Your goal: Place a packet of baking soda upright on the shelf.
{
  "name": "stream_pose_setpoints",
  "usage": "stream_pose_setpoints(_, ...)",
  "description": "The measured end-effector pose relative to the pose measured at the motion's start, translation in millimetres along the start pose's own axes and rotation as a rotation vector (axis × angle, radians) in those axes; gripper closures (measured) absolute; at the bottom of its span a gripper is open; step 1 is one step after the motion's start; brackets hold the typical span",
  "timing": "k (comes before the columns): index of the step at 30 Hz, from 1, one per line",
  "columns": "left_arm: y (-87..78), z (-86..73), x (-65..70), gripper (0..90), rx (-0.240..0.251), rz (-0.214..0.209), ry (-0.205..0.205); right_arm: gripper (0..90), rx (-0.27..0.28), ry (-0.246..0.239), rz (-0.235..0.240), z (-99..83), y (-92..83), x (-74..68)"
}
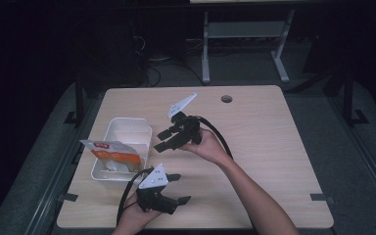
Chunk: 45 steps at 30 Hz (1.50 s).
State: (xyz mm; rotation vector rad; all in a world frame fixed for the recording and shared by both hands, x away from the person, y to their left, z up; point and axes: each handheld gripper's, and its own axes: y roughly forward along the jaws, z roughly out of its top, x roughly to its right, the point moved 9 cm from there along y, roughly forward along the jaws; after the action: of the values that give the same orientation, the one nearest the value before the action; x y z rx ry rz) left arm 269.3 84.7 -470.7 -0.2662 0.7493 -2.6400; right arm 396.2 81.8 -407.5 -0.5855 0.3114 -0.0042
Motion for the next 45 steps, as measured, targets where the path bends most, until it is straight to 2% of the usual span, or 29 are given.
stream_pose_setpoints(7, 0.6, -0.1, -2.3, 23.3, -0.002, 0.004, -0.008, 40.9, -0.001, 0.019, -0.032, -11.1, -16.1, 6.1)
stream_pose_setpoints(30, 2.7, -1.2, -8.1, 23.1, -0.011, 0.019, -0.018, 38.8, 0.006, 0.076, -0.096, -48.0, -56.5, 16.6)
stream_pose_setpoints(45, 3.3, -1.8, -11.7, 23.1, -0.015, 0.03, -0.02, 37.5, 0.015, 0.12, -0.139, -81.2, -81.8, 16.0)
